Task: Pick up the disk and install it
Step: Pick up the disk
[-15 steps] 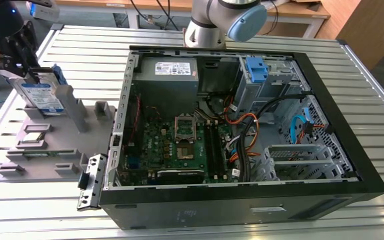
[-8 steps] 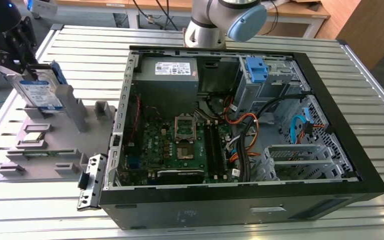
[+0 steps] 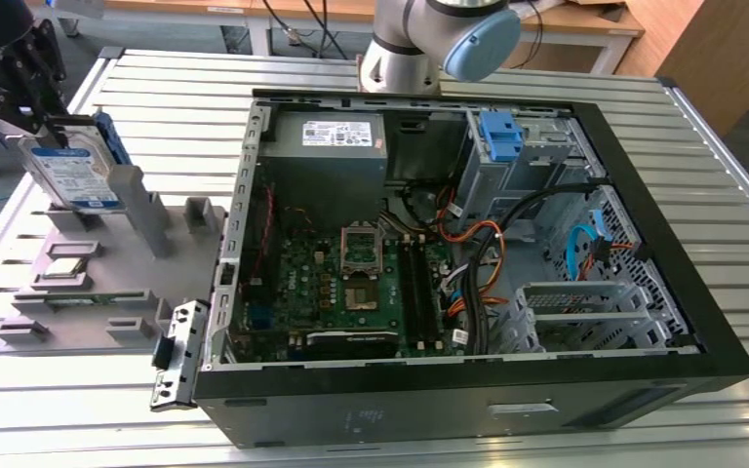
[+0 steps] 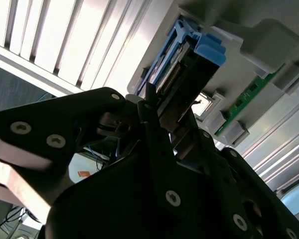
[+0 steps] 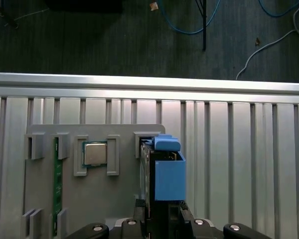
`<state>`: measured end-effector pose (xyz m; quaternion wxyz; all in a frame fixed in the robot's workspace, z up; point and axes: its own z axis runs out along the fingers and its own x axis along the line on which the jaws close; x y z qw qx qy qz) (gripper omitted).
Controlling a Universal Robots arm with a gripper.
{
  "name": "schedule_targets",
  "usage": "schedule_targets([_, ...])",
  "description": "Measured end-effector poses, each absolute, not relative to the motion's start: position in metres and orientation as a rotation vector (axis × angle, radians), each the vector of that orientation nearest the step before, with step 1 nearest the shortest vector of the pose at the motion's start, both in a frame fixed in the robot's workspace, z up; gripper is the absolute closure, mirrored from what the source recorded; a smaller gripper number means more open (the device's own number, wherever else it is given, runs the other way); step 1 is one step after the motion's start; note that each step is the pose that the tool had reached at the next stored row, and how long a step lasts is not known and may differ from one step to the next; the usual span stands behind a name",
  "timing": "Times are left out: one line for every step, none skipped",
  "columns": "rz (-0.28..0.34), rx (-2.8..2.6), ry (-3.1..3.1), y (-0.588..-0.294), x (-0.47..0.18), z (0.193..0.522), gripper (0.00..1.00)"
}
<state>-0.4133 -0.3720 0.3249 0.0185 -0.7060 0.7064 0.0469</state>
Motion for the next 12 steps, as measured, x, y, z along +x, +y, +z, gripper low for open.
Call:
schedule_targets([0.146,-2.192,2.193,-0.3720,-0.4133,0.3266,0.65])
schedule_targets([0.146,-2.192,2.193,-0.3720,-0.4133,0.3280,0.65])
schedule_targets([0.146,-2.192,2.193,-0.3720,-0.4133,0.3285,0.65])
schedule_targets([0.145,-2.192,2.193,-0.3720,-0.4133,0.3284,0.65])
schedule_targets([0.145,-2.192,2.193,-0.3720,-0.4133,0.3284,0.65])
schedule_targets([0.146,-2.192,2.193,-0.3720,-0.4133,0.3290,0.65])
schedule_targets([0.146,-2.192,2.193,-0.3720,-0.4133,0.3292,0.65])
schedule_targets([0.146,-2.192,2.193,-0.3720,-0.4133,0.3293,0.65])
schedule_targets([0.146,-2.192,2.193,-0.3720,-0.4133,0.3293,0.65])
schedule_targets([0.145,-2.192,2.193,-0.3720,-0.4133,0.3293,0.65])
schedule_targets([0.146,-2.192,2.193,-0.3720,-0.4133,0.3294,0.65])
schedule_targets([0.146,-2.192,2.193,-0.3720,-0.4133,0.3294,0.65])
